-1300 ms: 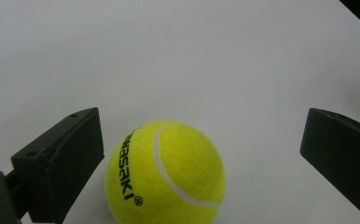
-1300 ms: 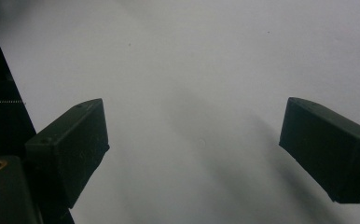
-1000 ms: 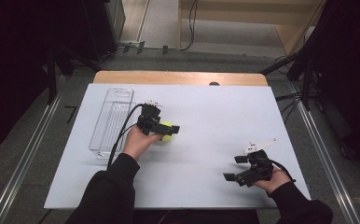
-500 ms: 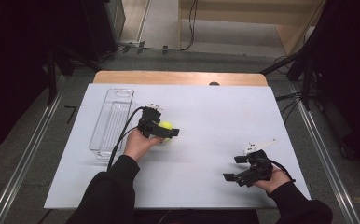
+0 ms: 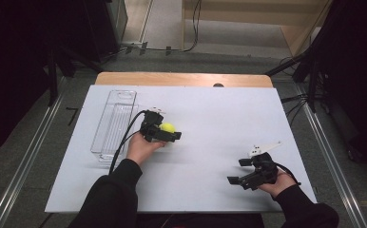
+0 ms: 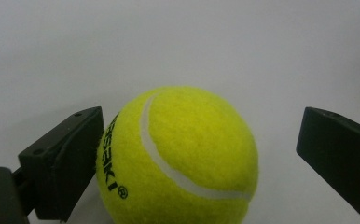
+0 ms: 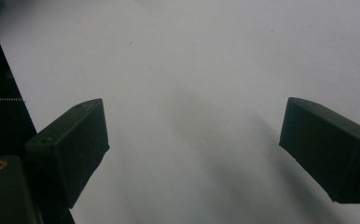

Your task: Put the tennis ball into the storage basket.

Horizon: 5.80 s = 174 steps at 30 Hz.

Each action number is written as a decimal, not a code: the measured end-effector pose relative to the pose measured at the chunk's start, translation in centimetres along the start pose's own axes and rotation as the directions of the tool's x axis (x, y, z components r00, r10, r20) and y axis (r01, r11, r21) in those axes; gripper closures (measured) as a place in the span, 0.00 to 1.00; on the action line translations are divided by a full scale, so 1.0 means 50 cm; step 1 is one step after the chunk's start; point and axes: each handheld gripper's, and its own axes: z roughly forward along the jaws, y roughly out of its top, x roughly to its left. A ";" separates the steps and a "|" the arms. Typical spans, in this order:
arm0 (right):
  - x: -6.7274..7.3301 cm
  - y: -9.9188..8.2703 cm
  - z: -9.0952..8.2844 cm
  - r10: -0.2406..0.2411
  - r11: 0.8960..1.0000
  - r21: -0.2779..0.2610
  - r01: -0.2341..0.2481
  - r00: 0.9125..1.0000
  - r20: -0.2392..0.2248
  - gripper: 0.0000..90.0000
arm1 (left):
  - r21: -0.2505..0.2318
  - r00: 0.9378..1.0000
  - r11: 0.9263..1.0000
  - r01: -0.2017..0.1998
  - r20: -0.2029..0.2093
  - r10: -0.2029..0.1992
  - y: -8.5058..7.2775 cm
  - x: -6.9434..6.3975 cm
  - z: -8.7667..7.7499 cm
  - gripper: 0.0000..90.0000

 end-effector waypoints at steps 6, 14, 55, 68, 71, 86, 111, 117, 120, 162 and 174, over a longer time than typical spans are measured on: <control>0.000 0.000 -0.001 0.002 1.000 -0.002 -0.002 1.000 0.000 0.07 | -0.005 1.000 1.000 -0.003 -0.029 0.003 -0.006 -0.001 0.005 0.06; 0.000 0.000 -0.001 -0.004 1.000 -0.004 0.004 1.000 -0.001 0.07 | 0.001 0.998 1.000 -0.013 -0.061 0.013 -0.011 0.001 0.010 0.09; 0.001 0.000 -0.003 -0.007 1.000 -0.007 0.007 1.000 0.002 0.07 | -0.016 0.992 0.999 -0.036 -0.120 0.034 -0.016 0.001 0.008 0.29; 0.001 0.000 -0.003 -0.007 1.000 -0.007 0.007 1.000 0.002 0.07 | -0.034 0.996 0.998 -0.055 -0.079 0.053 -0.002 -0.020 -0.019 0.29; 0.001 0.000 -0.003 -0.008 1.000 -0.007 0.008 1.000 0.003 0.07 | -0.039 0.996 0.997 -0.060 -0.069 0.058 0.002 -0.025 -0.026 0.29; 0.001 0.000 -0.003 -0.008 1.000 -0.007 0.008 1.000 0.002 0.07 | 0.031 0.998 0.998 -0.059 -0.011 0.059 0.030 -0.053 -0.070 0.29; 0.001 0.000 -0.004 -0.007 1.000 -0.009 0.007 1.000 0.000 0.07 | 0.029 0.994 0.995 -0.095 0.063 0.093 0.060 -0.078 -0.147 0.29; 0.001 0.000 -0.005 -0.007 1.000 -0.011 0.007 1.000 0.002 0.07 | 0.019 0.995 0.995 -0.093 0.048 0.092 0.059 -0.069 -0.157 0.29; 0.000 0.000 -0.005 -0.006 1.000 -0.012 0.006 1.000 0.005 0.07 | 0.015 0.995 0.996 -0.089 0.045 0.088 0.059 -0.064 -0.163 0.29; 0.000 0.001 -0.004 -0.005 1.000 -0.012 0.005 1.000 0.007 0.07 | -0.007 0.999 1.000 -0.012 -0.036 0.012 0.054 0.012 -0.221 0.29; 0.000 0.001 -0.004 -0.005 1.000 -0.010 0.005 1.000 0.006 0.07 | -0.025 0.998 0.999 0.023 -0.050 -0.025 0.050 0.035 -0.244 0.29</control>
